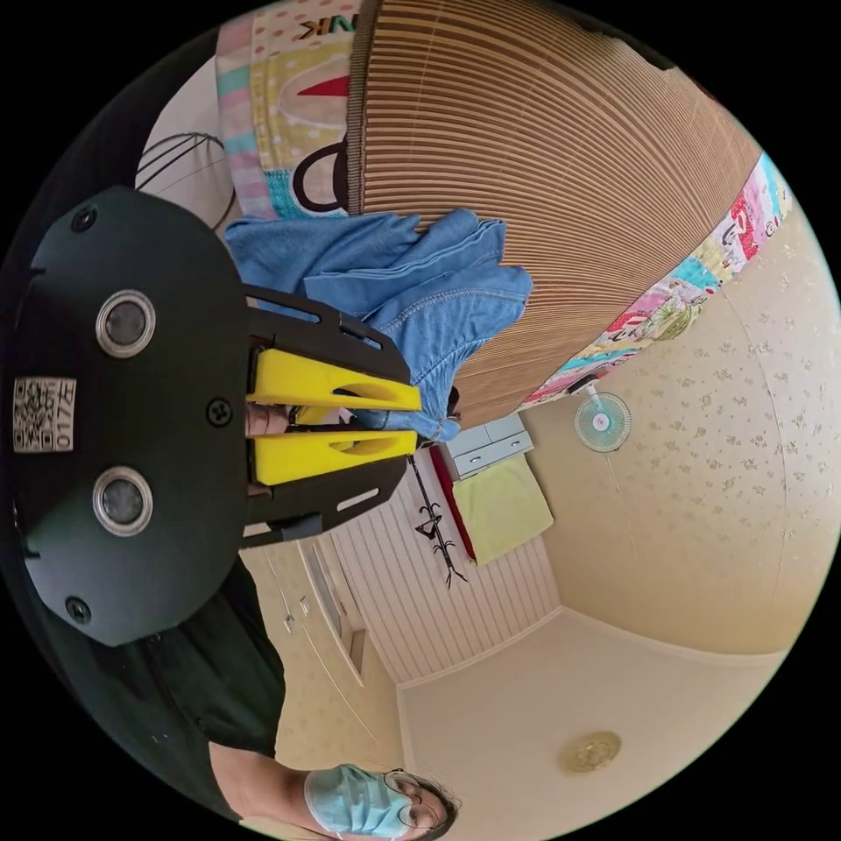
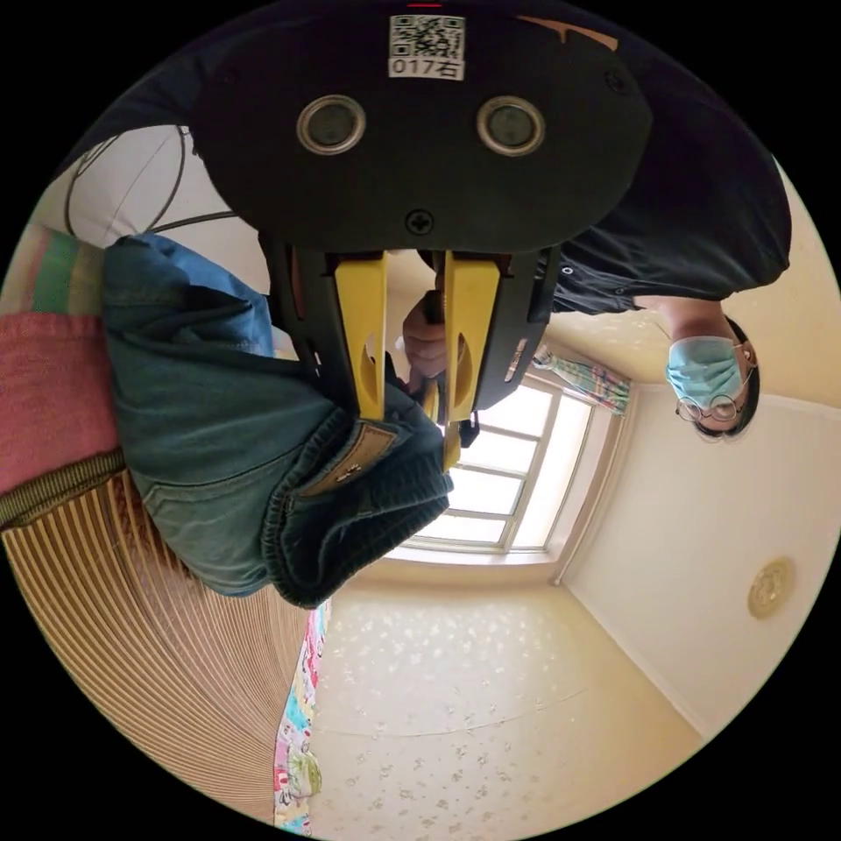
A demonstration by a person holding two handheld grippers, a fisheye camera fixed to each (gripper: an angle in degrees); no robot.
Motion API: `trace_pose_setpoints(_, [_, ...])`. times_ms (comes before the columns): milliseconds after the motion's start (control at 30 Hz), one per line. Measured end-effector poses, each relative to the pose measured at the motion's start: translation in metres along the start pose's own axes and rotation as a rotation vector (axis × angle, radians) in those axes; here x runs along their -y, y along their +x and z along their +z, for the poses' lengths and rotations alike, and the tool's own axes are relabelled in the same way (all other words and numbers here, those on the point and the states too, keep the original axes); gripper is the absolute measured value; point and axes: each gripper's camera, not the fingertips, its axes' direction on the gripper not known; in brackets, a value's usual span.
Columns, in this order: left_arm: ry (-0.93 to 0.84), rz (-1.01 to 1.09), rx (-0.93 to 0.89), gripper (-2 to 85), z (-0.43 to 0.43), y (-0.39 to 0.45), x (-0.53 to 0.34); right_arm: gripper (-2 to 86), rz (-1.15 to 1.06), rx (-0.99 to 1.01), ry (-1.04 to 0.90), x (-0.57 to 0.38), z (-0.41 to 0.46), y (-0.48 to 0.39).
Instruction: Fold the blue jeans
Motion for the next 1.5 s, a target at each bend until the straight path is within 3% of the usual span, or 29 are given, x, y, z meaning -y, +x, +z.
trace_pose_setpoints(200, [0.034, 0.056, -0.053, 4.3, -0.019, 0.015, -0.012, 9.8, 0.066, 0.023, 0.148, -0.011, 0.002, 0.001])
trace_pose_setpoints(333, [0.023, 0.123, -0.096, 4.3, -0.03, 0.028, -0.016, 10.6, -0.088, -0.185, 0.056, 0.007, 0.017, -0.025])
trace_pose_setpoints(467, [0.029, 0.221, -0.174, 4.2, -0.042, 0.044, -0.02, 15.2, -0.094, -0.353, 0.109, 0.028, 0.009, -0.027])
trace_pose_setpoints(833, [0.017, 0.216, -0.175, 4.2, -0.054, 0.04, -0.049, 17.3, 0.083, -0.278, 0.143, 0.018, 0.069, 0.078])
trace_pose_setpoints(933, [0.018, 0.234, -0.145, 4.2, -0.059, 0.047, -0.054, 16.1, 0.075, -0.397, 0.193, 0.005, 0.099, 0.088])
trace_pose_setpoints(1167, [0.019, 0.262, -0.119, 4.3, -0.065, 0.059, -0.062, 16.4, -0.007, -0.647, 0.014, 0.004, 0.198, 0.117])
trace_pose_setpoints(1267, [0.03, 0.244, -0.117, 4.3, -0.068, 0.058, -0.067, 13.7, -0.046, -0.715, 0.043, -0.01, 0.237, 0.129])
trace_pose_setpoints(1333, [0.054, 0.245, -0.106, 4.3, -0.078, 0.061, -0.069, 9.4, -0.103, -0.769, -0.047, -0.019, 0.275, 0.133])
trace_pose_setpoints(1400, [0.104, 0.257, -0.097, 4.4, -0.094, 0.064, -0.072, 6.9, -0.198, -0.806, -0.152, -0.022, 0.295, 0.121])
trace_pose_setpoints(1500, [0.2, 0.245, -0.123, 4.2, -0.127, 0.063, -0.076, 4.7, -0.352, -1.016, -0.147, -0.036, 0.305, 0.076])
